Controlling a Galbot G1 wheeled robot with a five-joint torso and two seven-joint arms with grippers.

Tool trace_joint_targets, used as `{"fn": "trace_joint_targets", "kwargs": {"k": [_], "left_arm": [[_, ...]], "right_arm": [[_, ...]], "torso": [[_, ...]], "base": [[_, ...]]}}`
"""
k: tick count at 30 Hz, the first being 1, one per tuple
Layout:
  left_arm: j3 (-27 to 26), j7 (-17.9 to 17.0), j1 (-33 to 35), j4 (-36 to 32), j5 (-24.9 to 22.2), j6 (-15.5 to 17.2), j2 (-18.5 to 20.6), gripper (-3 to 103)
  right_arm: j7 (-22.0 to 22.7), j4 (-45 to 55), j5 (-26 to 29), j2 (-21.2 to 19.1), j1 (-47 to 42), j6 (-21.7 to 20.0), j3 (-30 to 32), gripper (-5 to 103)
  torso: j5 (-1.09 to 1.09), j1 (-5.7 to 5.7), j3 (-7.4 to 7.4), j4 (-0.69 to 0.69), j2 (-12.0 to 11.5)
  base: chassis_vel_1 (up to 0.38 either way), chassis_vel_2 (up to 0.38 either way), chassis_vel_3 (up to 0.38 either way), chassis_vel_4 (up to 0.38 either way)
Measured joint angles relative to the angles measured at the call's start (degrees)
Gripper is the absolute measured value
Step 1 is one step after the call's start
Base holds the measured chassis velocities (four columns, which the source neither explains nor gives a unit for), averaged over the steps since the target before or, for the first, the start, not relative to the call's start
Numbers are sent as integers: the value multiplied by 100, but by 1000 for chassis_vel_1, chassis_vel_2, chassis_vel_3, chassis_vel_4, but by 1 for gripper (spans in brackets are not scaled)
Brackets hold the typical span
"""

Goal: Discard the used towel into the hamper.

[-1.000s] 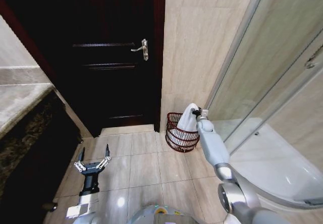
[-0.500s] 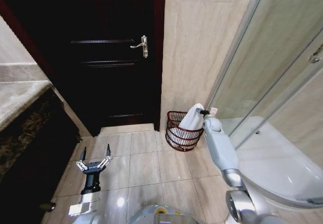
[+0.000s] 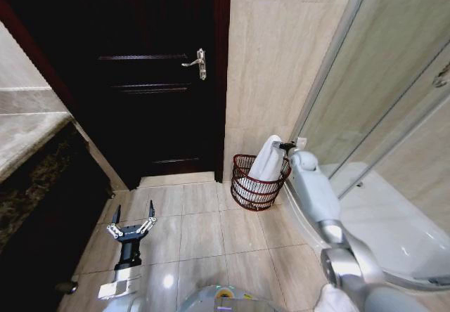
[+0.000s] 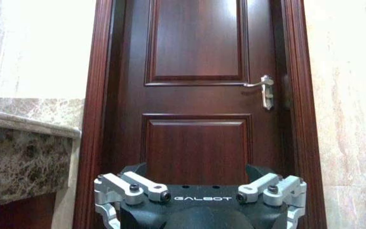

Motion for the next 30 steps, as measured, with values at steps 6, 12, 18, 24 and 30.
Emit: {"fn": "trace_joint_targets", "kwargs": {"k": [6, 12, 18, 24, 30], "left_arm": [[-30, 16, 52, 94, -68, -133, -50, 100], [-104, 35, 57, 130, -180, -179, -9, 100], [-202, 73, 26, 114, -290, -155, 85, 100], [-169, 70, -21, 56, -273, -108, 90, 100], [-109, 5, -102, -13, -226, 41, 112, 100]], "right_arm": [[-481, -438, -418, 53, 350, -714, -411, 100], [-190, -910, -533, 303, 475, -729, -515, 100], [73, -1117, -561, 351, 385, -219, -554, 100], [120, -1088, -716, 262, 205, 150, -604, 100], [331, -1158, -535, 194, 9, 2040, -538, 100]], "torso": [[0, 6, 7, 4, 13], [-1, 10, 12, 3, 21], [-3, 13, 16, 6, 28], [2, 15, 19, 4, 31], [5, 17, 22, 1, 34]], "base": [[0, 0, 0, 0], [0, 0, 0, 0], [0, 0, 0, 0], [0, 0, 0, 0], [0, 0, 0, 0]]}}
